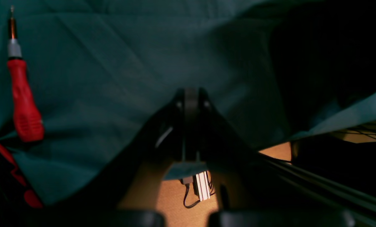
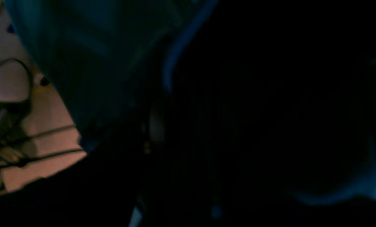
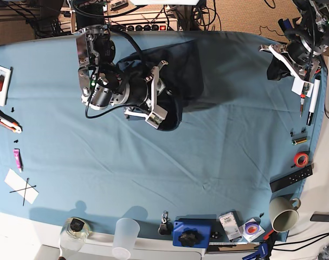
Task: Fold the T-shirt properly
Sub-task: 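Grasp the other end with the right gripper and lift it toward the left gripper, then lay the lifted end over the folded stack with the right gripper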
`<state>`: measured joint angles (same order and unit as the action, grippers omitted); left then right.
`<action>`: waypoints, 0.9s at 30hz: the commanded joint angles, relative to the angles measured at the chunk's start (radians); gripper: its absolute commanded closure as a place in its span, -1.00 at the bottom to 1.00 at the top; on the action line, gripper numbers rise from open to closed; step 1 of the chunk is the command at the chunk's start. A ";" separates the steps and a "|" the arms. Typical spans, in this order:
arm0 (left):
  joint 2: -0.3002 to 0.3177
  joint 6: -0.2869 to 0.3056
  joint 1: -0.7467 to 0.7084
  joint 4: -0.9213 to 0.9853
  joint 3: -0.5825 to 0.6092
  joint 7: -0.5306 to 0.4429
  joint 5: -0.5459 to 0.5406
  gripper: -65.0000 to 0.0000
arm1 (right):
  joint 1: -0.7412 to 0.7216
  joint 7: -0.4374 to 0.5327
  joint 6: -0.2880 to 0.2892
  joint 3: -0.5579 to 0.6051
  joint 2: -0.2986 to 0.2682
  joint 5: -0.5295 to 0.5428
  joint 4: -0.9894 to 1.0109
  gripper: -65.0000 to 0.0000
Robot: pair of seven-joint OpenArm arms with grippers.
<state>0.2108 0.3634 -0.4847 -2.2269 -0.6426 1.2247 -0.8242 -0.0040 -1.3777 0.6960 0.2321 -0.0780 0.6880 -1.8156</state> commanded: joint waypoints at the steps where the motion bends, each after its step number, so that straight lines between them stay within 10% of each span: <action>1: 0.008 0.004 -0.003 -0.016 -0.004 -0.021 -0.014 1.00 | -0.018 0.011 0.002 0.003 0.015 0.060 -0.017 0.37; 14: 0.008 0.004 -0.003 -0.016 -0.004 -0.042 -0.013 1.00 | -0.033 -0.019 0.002 0.002 0.130 0.272 -0.019 0.37; 21: 0.008 0.004 -0.003 -0.016 -0.004 -0.043 -0.014 1.00 | -0.068 -0.019 0.002 -0.061 0.173 0.197 -0.077 0.40; 27: 0.008 0.004 -0.003 -0.016 -0.004 -0.044 -0.014 1.00 | -0.008 -0.019 0.001 -0.224 0.142 0.206 -0.075 0.80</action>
<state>0.2104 0.3634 -0.4850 -2.2269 -0.6426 1.2026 -0.8242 0.0002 -1.4139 0.6960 0.0067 0.0635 0.8650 -1.8767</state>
